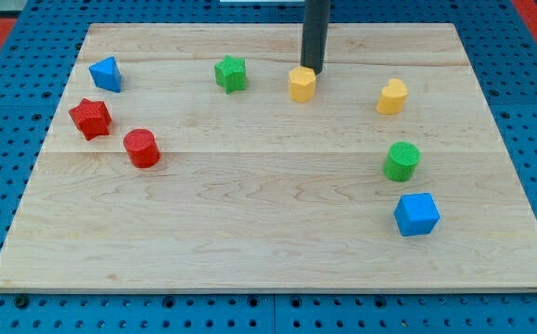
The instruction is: Push the yellow hexagon downwards of the board
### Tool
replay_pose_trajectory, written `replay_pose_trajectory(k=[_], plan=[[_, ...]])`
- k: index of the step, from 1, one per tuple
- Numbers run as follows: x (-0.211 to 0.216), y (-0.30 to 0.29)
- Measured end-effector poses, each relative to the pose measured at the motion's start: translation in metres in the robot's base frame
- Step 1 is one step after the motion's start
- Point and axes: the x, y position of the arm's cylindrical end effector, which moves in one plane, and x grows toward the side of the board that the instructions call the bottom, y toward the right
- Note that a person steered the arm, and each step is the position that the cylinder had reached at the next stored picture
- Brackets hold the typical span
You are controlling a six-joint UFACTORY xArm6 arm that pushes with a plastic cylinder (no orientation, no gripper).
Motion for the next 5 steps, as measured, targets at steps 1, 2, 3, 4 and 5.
replay_pose_trajectory(k=[1,2,3,4,5], plan=[[0.005,-0.002],[0.006,-0.009],[0.028,-0.051],[0.070,-0.014],[0.071,-0.020]])
